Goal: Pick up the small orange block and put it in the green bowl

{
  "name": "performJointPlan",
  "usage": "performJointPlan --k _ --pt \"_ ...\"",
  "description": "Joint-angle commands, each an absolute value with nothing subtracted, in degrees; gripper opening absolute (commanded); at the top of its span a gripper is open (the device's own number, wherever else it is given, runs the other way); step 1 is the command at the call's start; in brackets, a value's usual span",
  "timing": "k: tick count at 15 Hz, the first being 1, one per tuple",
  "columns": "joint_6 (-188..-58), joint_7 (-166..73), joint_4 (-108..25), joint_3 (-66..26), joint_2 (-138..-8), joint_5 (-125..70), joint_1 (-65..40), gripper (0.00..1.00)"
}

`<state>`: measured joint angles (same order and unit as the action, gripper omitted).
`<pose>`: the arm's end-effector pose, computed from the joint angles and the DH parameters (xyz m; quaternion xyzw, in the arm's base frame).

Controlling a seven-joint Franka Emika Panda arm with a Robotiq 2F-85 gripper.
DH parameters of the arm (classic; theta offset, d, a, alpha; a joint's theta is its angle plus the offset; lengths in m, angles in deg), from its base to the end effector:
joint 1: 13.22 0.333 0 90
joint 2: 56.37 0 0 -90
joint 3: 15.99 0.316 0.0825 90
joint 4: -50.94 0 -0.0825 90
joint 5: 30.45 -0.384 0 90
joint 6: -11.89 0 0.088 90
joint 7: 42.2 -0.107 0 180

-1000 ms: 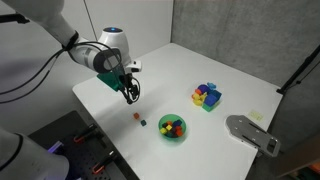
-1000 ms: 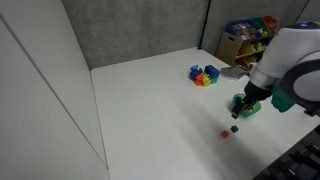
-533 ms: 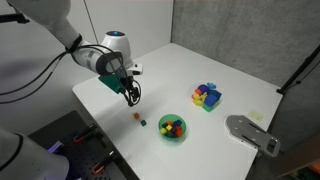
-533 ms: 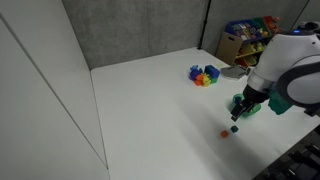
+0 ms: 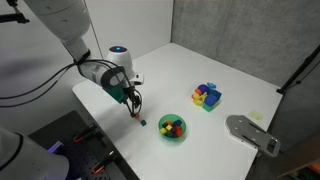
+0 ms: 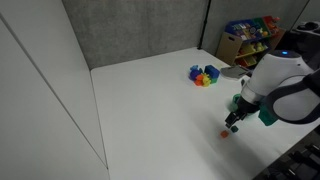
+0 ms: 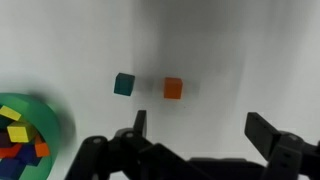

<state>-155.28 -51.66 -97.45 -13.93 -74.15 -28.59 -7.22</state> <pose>0.4320 0.0645 0.1502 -1.0000 -0.0027 -0.0085 0.0031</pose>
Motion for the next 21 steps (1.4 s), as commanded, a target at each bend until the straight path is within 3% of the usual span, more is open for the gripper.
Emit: performJointPlan --k 1,17,18,19,21 --pt "-160.6 -54.6 -94.5 -17.8 -80.4 -27.6 -3.2 1.0" --pt "-160.7 -54.4 -83.9 -19.1 -97.0 -33.5 -0.5 1.0" --pt "-160.7 -54.3 -83.7 -19.1 -97.4 -33.6 -0.6 0.75" --pt "-160.7 -54.3 -83.7 -19.1 -97.5 -33.7 -0.6 0.73" --pt "-160.7 -54.1 -83.7 -18.9 -97.4 -33.8 -0.9 0.56"
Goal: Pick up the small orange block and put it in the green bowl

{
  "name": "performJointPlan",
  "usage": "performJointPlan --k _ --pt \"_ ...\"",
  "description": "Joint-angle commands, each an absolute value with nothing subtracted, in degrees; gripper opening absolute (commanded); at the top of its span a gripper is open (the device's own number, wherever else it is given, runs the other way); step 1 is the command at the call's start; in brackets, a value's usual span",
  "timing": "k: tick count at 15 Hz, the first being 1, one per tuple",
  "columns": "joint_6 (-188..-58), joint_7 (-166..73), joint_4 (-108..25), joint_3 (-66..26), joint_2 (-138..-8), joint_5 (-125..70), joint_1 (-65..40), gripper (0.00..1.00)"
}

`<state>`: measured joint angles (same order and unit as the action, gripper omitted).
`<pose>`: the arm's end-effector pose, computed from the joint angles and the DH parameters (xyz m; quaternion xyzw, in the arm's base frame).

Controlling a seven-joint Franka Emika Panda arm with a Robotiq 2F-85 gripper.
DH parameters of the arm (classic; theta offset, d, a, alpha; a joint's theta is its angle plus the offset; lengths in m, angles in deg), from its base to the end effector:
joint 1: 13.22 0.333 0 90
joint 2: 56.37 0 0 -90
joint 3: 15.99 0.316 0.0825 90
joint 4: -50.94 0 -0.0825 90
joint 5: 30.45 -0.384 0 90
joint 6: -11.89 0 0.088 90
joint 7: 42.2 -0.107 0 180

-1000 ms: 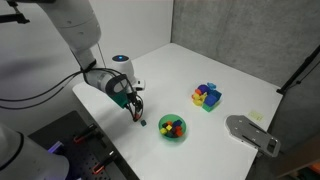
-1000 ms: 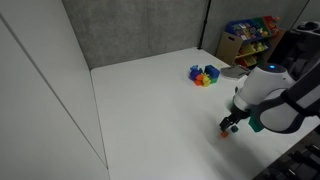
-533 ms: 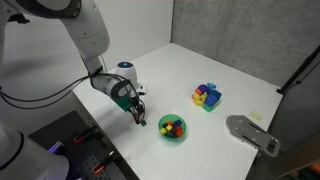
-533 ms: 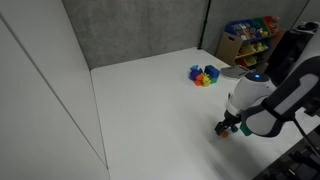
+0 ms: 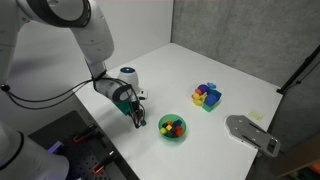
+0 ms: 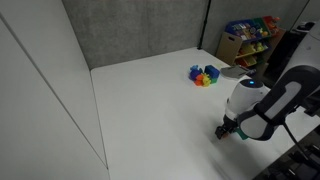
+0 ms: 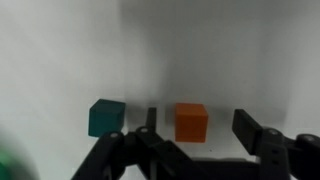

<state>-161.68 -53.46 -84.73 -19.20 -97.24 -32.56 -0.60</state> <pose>0.4525 0.0672 0.0289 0.9991 -0.0281 -0.0216 0.0211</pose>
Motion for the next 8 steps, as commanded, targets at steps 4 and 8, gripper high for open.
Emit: performJointPlan --k 4,8 --pt "-160.0 -54.1 -84.2 -18.9 -95.7 -34.0 -0.9 0.25" --pt "-156.0 -53.3 -84.7 -18.2 -91.9 -34.3 -2.8 0.1"
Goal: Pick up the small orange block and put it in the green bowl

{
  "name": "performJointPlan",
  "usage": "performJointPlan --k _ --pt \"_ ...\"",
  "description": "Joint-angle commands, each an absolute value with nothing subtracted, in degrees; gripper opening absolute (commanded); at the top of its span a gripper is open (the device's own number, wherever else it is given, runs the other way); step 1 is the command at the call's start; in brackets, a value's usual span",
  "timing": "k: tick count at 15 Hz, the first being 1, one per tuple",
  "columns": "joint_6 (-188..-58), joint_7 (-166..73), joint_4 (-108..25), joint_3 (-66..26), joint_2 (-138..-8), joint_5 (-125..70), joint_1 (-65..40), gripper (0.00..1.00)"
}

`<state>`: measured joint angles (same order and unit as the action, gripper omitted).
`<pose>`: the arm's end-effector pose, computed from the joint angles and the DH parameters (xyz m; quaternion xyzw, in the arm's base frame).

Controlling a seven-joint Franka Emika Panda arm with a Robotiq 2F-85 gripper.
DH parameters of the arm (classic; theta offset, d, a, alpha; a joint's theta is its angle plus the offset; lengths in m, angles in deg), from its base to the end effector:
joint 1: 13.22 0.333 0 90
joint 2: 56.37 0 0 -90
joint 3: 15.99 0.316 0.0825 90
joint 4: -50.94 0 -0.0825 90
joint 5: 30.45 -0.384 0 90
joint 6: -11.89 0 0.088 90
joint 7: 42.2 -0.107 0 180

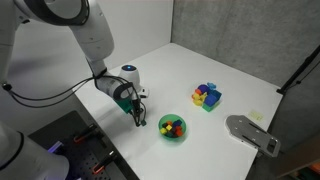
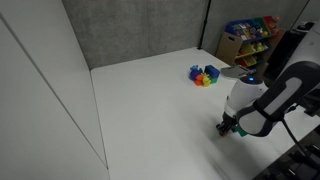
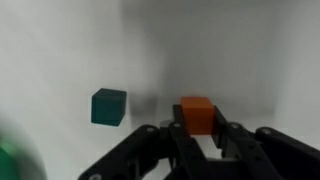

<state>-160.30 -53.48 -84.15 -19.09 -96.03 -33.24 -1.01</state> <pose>0.4613 0.0659 0.0386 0.9990 -0.0373 -0.0185 0.0182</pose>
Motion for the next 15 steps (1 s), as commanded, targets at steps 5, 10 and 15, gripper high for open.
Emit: performJointPlan --k 5,10,15 --pt "-149.2 -54.4 -84.5 -22.1 -85.5 -32.6 -3.3 0.1" --pt "-144.9 -56.2 -82.6 -28.1 -82.0 -30.0 -4.2 0.1" --pt "-141.7 -57.4 -79.9 -31.6 -81.1 -28.0 -7.8 0.1"
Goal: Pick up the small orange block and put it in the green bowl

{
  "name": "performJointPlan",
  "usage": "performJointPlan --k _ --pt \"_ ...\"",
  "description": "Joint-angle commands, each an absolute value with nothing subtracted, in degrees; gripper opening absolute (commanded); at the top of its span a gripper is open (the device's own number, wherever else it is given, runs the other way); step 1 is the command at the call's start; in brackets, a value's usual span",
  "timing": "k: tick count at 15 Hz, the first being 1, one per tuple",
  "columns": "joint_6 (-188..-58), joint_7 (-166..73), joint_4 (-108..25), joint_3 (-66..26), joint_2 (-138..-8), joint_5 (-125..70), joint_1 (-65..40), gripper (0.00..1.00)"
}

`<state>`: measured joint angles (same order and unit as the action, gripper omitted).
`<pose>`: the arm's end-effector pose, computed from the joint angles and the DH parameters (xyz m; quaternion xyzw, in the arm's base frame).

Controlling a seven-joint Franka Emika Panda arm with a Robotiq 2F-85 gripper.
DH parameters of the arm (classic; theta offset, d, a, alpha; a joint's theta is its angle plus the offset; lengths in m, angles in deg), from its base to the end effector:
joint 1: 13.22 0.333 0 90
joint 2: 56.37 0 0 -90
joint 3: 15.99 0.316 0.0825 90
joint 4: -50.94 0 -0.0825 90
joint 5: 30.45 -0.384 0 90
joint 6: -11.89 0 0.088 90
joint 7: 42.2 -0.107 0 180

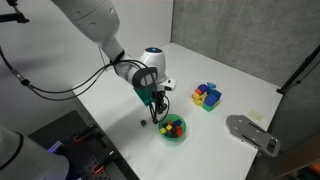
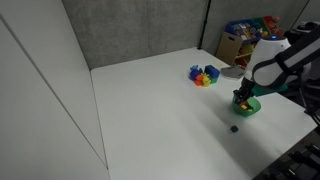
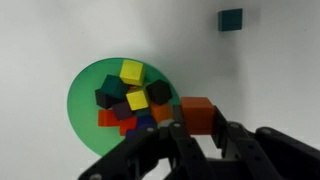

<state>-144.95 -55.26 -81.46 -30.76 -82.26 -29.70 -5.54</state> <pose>0.5141 -0.0707 0.1536 0.9859 -0.1568 -0.0027 0.0586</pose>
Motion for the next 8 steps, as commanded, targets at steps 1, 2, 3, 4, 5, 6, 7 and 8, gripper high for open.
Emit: performJointPlan --k 1,2,3,4,5,6,7,8 --pt "-141.1 -57.7 -79.4 -32.0 -81.1 -27.9 -8.5 0.1" --pt "-140.6 -57.7 -79.0 -32.2 -81.1 -28.1 -9.3 0.1" --pt "-139.7 -57.5 -78.7 -32.0 -80.8 -28.5 -10.3 0.13" --pt "-138.6 -56.7 -78.5 -31.3 -80.2 -29.4 -11.6 0.54" --pt "-137.9 -56.1 -78.6 -30.9 -79.5 -29.8 -12.6 0.55" --pt "-137.0 -55.4 -78.8 -30.2 -78.5 -30.4 -13.6 0.6" --pt "-135.9 -54.3 -79.2 -29.2 -77.1 -31.3 -14.7 0.67" --pt "-134.5 -53.5 -79.6 -28.4 -75.5 -31.9 -15.5 0.77"
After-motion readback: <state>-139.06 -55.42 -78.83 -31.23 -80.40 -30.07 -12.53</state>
